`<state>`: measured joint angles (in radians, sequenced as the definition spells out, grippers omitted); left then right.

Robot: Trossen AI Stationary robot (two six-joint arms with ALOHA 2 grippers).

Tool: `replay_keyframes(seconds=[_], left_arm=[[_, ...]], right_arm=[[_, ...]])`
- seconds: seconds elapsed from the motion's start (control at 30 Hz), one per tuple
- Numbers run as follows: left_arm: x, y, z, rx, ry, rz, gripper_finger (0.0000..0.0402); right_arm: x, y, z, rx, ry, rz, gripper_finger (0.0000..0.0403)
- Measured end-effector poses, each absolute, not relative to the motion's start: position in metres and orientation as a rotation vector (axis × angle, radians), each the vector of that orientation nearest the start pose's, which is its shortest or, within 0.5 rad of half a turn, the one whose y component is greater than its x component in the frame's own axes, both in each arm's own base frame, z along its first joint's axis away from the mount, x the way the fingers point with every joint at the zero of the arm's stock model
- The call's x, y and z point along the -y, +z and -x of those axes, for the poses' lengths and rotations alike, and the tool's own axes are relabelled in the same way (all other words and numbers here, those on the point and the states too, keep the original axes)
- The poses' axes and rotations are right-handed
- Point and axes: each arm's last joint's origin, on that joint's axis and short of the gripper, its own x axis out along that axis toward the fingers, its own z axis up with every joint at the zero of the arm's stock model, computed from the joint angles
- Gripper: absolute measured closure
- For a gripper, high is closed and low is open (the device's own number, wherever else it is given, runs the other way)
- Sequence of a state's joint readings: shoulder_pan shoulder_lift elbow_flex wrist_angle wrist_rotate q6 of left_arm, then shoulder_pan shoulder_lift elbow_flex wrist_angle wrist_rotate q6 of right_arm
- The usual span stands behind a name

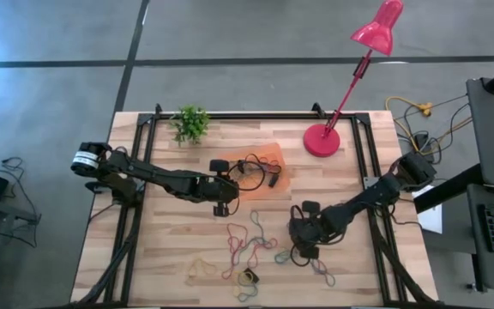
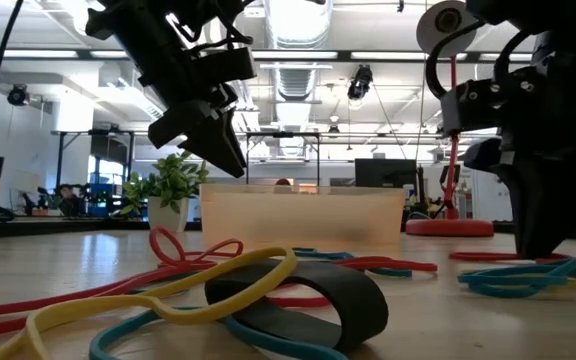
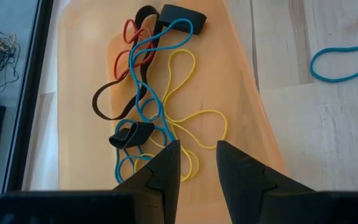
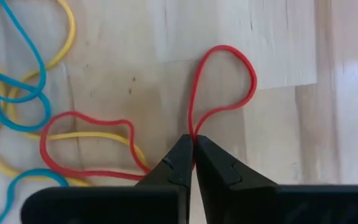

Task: Pick and place rubber bands into bin
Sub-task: Put the red rubber band into the orange bin

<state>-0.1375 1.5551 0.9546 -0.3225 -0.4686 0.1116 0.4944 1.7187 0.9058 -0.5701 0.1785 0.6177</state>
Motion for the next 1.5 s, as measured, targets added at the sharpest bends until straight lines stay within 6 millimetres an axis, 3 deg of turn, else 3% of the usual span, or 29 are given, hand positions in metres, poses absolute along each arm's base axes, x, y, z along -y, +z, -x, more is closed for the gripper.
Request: replay_keyframes(seconds=[0.2,0.77,1.23,1.5], left_arm=[[0.029,0.204,-0.307,-0.904,0.258,-0.38,0.0313],[0.029,0.204,-0.307,-0.903,0.258,-0.38,0.0313],[0.029,0.204,-0.308,-0.896,0.259,-0.377,0.0313],[0.03,0.204,-0.308,-0.896,0.259,-0.377,0.0313]], right_arm=[[-0.135,0.134,-0.255,-1.289,-0.136,0.028,0.0395],[-0.137,0.142,-0.259,-1.244,-0.125,0.077,0.0395],[-0.145,0.206,-0.283,-1.047,-0.104,0.249,0.0395],[-0.137,0.239,-0.298,-0.949,-0.225,0.466,0.0395]])
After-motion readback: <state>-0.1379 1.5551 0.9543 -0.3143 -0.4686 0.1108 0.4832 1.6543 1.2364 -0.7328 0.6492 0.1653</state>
